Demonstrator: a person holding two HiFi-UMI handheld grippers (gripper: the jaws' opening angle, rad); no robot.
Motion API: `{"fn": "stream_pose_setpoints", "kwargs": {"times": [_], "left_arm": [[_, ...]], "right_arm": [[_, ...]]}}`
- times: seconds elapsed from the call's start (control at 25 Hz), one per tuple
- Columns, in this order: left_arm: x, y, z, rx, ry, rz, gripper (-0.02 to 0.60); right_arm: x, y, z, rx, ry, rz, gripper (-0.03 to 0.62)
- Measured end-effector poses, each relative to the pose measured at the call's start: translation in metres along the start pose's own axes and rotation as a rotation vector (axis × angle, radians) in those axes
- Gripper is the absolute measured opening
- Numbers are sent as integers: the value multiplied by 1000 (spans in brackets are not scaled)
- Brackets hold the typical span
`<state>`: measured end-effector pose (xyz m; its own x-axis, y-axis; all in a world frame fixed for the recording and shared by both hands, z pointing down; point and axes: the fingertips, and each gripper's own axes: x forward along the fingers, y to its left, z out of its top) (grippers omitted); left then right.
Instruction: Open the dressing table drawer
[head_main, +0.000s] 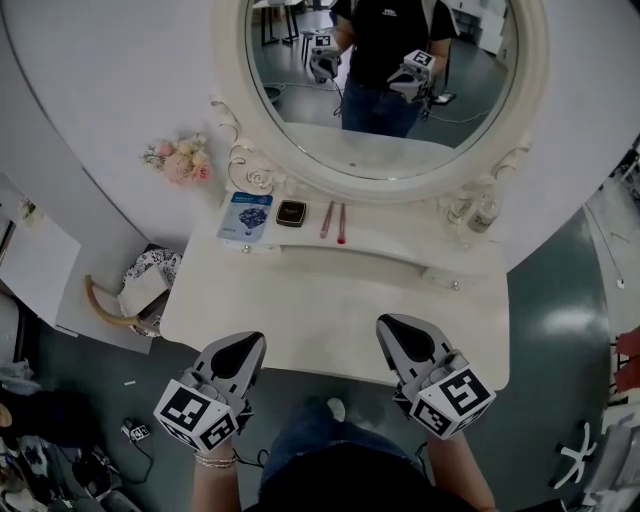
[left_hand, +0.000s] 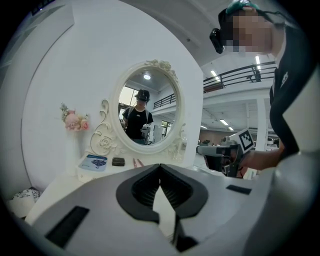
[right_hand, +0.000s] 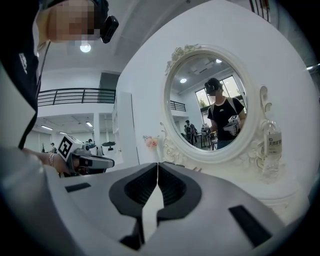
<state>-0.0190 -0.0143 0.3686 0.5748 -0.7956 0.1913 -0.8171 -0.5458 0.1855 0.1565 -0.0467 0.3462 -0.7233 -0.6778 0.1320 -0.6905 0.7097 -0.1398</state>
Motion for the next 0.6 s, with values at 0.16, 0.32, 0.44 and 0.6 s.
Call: {"fn": "stream_pose_setpoints", "kwargs": {"times": [0.16, 0.32, 0.44, 0.6], "left_arm": [[3, 2, -5, -3, 11, 1, 17], [7, 6, -8, -12, 18, 5, 17], [11, 15, -7, -21, 19, 12, 17], [15, 30, -6, -23, 31, 8, 17]], "right_arm": [[4, -2, -2, 4, 5, 9, 18], [11, -3, -3, 7, 13, 18, 18], [21, -4, -4, 11, 21, 24, 18], [39, -3, -1, 13, 27, 35, 18]]}}
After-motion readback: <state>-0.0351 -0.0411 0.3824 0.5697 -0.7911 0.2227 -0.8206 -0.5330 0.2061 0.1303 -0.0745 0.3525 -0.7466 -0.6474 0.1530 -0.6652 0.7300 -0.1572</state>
